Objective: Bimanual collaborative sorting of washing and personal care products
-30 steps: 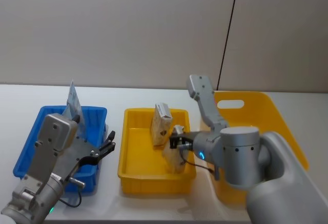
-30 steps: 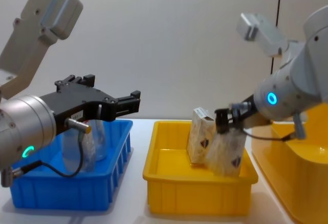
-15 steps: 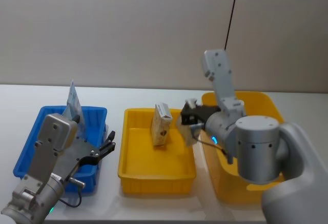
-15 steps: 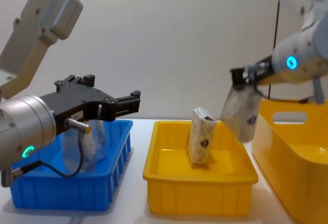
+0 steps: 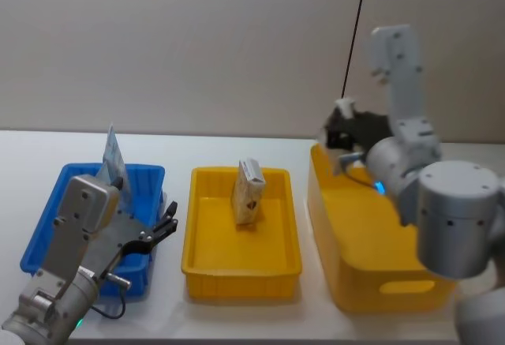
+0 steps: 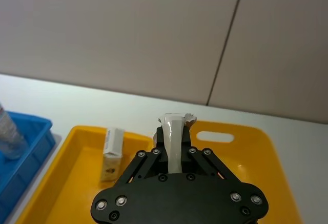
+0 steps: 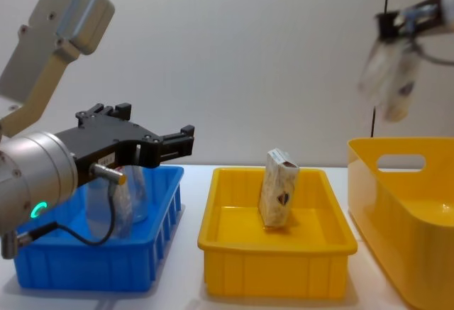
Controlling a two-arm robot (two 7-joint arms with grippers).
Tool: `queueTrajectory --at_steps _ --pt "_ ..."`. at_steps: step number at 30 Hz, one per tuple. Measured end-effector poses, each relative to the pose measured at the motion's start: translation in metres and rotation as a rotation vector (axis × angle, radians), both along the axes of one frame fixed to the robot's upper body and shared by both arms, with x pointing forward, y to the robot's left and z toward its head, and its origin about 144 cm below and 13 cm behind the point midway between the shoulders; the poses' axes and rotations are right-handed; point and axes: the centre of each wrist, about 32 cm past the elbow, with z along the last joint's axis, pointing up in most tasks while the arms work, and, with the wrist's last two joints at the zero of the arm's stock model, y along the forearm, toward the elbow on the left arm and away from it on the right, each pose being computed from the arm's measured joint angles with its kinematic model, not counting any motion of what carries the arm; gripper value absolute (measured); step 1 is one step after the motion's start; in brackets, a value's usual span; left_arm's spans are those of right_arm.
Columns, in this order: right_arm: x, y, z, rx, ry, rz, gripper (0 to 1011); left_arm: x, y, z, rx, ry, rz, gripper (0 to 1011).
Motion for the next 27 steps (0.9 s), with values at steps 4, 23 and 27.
queueTrajectory --at_steps 4,23,27 --pt "-0.012 -0.011 0.008 -0.006 -0.033 -0.043 110 0.0 0.0 0.0 0.0 0.0 0.0 1001" --pt "-0.047 -0.063 -0.007 0.029 -0.009 -0.204 516 0.0 0.0 0.0 0.0 0.0 0.0 1001" --pt "-0.049 -0.069 -0.013 0.037 -0.011 -0.201 626 0.0 0.0 0.0 0.0 0.0 0.0 1001"
